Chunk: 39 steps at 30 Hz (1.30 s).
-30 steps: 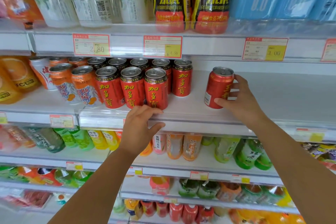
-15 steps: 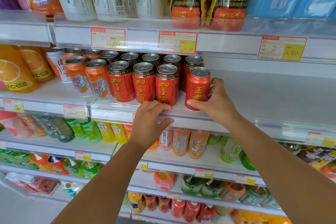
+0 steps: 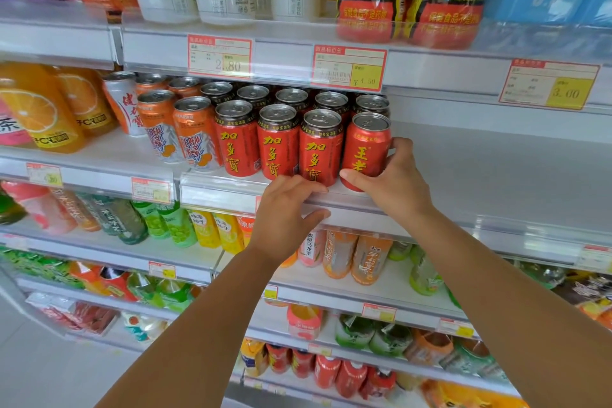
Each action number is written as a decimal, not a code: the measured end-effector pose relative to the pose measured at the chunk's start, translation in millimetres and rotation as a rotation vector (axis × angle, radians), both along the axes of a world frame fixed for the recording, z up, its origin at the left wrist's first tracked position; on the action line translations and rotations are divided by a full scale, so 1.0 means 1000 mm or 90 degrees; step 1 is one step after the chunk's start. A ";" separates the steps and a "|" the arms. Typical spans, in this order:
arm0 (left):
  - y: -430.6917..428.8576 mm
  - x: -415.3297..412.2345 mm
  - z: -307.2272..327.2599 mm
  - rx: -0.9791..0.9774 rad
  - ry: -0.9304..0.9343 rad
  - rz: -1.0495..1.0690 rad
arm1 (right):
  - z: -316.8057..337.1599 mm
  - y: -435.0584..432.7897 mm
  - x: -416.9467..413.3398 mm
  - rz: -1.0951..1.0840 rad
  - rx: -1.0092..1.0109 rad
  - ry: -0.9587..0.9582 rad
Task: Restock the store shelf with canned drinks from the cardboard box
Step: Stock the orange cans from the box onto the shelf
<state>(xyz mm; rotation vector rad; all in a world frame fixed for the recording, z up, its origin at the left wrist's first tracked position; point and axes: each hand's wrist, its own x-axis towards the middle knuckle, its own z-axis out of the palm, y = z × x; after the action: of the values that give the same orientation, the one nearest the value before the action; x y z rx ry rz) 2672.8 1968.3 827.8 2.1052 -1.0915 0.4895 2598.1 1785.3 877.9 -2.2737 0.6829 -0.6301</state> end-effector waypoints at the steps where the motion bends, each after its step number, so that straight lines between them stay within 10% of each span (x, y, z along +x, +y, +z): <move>1: 0.000 0.000 0.001 0.001 0.003 -0.003 | 0.001 0.000 0.000 0.005 0.007 0.004; 10: 0.060 -0.026 -0.014 -0.175 -0.032 0.021 | -0.029 0.057 -0.052 0.175 -0.129 -0.369; 15: 0.139 -0.034 -0.109 -0.058 0.289 0.143 | -0.119 0.124 -0.034 0.439 -0.074 -0.012; 26: 0.290 -0.123 -0.456 0.241 0.973 0.440 | -0.506 0.215 -0.026 0.557 0.052 0.648; 32: 0.302 -0.143 -0.673 0.283 1.013 0.400 | -0.726 0.250 -0.023 0.615 0.016 0.762; 39: 0.275 -0.151 -0.840 0.272 0.971 0.416 | -0.891 0.280 -0.008 0.750 -0.224 0.521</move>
<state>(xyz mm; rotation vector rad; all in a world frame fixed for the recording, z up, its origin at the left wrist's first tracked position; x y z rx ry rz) 2521.3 2243.7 -11.7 2.2437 0.4224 -1.0629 2590.0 2065.0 -13.0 -2.6843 -0.5420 0.8222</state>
